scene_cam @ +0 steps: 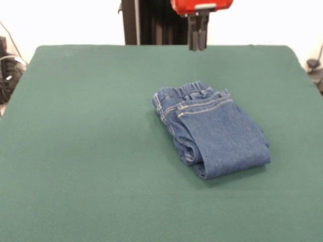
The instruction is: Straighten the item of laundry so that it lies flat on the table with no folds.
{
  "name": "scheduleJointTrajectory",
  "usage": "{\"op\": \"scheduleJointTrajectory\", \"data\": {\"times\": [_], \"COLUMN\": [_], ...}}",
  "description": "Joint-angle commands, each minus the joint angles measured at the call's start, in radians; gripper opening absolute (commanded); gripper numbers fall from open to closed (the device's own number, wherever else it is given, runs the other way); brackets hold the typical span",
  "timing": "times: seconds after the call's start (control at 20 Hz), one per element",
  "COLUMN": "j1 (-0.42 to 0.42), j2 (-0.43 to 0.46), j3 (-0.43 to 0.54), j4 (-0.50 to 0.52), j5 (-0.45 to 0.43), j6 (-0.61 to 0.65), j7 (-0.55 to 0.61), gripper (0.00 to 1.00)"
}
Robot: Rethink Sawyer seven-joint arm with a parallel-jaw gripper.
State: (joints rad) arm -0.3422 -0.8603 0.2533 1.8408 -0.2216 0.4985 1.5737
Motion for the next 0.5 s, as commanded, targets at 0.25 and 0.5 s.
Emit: {"op": "scheduleJointTrajectory", "data": {"times": [0.25, 0.5], "j1": [0.035, 0.042], "j2": [0.079, 0.087], "j3": [0.086, 0.072], "j4": [0.068, 0.061], "j5": [-0.067, -0.06], "j6": [-0.087, -0.037], "j7": [0.027, 0.021], "gripper": [0.0, 0.0]}}
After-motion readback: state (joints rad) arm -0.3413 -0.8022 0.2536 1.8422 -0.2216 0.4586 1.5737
